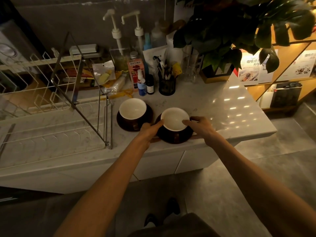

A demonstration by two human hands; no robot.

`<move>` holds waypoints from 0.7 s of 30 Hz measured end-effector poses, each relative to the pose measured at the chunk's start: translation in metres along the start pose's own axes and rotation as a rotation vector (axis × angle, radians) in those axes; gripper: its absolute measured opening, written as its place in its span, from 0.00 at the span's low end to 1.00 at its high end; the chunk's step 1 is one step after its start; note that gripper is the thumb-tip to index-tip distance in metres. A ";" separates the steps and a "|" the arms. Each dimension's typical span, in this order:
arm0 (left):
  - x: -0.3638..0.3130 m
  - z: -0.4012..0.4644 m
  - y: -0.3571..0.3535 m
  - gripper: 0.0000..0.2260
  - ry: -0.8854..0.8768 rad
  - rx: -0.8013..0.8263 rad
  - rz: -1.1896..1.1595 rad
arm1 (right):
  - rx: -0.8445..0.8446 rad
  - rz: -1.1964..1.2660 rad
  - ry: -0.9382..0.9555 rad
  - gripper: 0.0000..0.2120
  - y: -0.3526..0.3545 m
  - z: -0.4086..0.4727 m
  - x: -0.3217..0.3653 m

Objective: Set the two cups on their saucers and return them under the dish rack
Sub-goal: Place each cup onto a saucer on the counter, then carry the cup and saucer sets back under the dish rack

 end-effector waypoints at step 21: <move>0.023 -0.047 0.017 0.22 -0.004 0.086 0.058 | -0.008 -0.004 0.055 0.19 -0.024 -0.057 -0.011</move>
Point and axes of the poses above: each hand's wrist, its own z-axis towards the middle knuckle, its own y-axis out of the back of the hand, x = y × z, the point moved 10 cm from there along z, towards the middle knuckle, and after that the axes turned 7 degrees about x, right-handed, at the moved point
